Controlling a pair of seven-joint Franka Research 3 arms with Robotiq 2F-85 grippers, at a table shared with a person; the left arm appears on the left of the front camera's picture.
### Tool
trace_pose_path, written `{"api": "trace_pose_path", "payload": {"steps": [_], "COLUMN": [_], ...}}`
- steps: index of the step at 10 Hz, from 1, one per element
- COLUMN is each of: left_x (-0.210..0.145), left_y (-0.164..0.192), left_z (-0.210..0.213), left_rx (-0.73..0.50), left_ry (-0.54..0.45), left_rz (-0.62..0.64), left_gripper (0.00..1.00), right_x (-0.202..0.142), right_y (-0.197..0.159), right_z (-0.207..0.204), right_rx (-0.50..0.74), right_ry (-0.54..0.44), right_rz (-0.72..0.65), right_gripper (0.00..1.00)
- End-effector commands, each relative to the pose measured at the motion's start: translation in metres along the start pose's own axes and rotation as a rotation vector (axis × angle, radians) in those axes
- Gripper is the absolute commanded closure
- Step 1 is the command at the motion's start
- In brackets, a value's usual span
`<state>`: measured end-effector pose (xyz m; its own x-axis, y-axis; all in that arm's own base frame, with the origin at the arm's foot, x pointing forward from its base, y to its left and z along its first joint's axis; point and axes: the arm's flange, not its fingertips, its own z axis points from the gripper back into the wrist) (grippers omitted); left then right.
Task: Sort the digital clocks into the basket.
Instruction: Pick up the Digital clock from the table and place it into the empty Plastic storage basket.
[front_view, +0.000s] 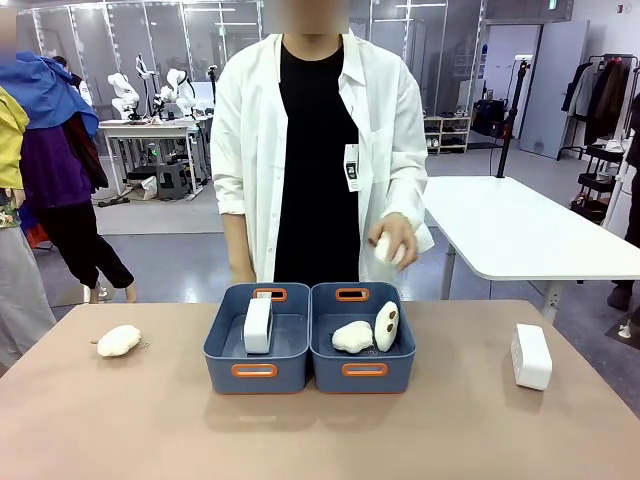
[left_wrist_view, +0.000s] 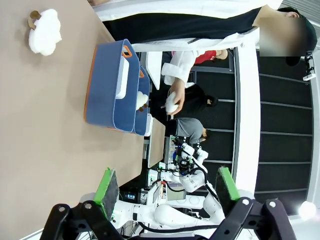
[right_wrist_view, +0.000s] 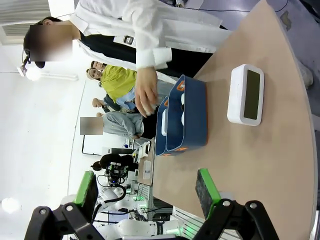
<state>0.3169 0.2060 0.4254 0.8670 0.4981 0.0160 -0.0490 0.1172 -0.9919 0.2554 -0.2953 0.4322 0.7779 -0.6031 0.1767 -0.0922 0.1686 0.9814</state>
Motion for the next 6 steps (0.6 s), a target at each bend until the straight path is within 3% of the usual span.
{"api": "trace_pose_path", "payload": {"steps": [1,6], "left_x": [-0.0047,-0.0047], "left_y": [-0.0038,-0.0038], "left_z": [0.0020,0.0020], "left_rx": [-0.014,-0.014], "left_ry": [0.005,0.005], "left_rz": [-0.001,-0.001], "left_gripper": [0.00,0.00], "right_x": [-0.0041,-0.0029], "right_y": [-0.0027,-0.0025], "right_z": [0.0063,0.0026], "right_rx": [0.012,-0.027], "right_ry": [0.000,0.017], "right_rz": [0.012,0.004], "right_gripper": [0.00,0.00]}}
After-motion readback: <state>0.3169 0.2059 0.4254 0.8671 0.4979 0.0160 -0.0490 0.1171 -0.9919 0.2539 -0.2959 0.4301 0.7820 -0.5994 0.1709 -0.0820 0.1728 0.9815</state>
